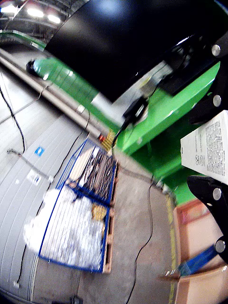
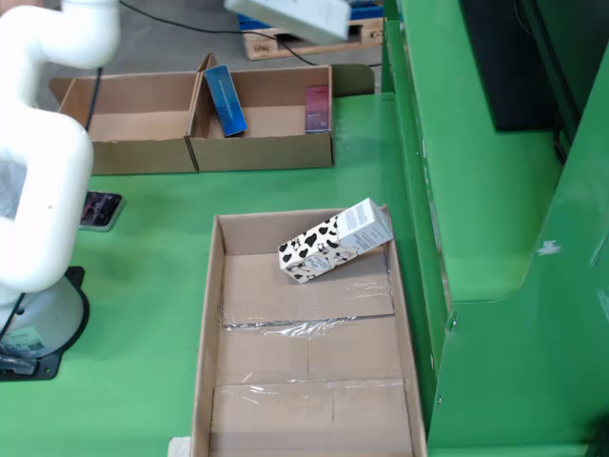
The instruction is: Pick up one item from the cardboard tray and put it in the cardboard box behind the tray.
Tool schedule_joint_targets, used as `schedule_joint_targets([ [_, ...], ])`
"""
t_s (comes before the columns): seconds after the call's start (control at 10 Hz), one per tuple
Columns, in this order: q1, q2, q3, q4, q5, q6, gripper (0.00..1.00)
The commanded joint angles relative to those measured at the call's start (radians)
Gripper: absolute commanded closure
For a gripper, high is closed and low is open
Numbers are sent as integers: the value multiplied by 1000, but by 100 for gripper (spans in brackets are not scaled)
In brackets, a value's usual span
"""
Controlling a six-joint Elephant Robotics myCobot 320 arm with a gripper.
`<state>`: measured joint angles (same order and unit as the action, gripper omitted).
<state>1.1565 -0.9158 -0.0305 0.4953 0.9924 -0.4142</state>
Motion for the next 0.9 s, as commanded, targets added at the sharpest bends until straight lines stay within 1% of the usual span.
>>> schedule_joint_targets([
  [0.0,-61,150,31,-280,704,72,100],
  [0.1,-61,150,31,-280,704,72,100],
  [0.2,-58,175,31,-393,802,56,100],
  [0.3,-52,197,31,-489,843,38,100],
  [0.4,-52,197,31,-489,843,38,100],
  [0.5,-60,181,31,-493,869,23,100],
  [0.8,-60,181,31,-493,869,23,100],
])
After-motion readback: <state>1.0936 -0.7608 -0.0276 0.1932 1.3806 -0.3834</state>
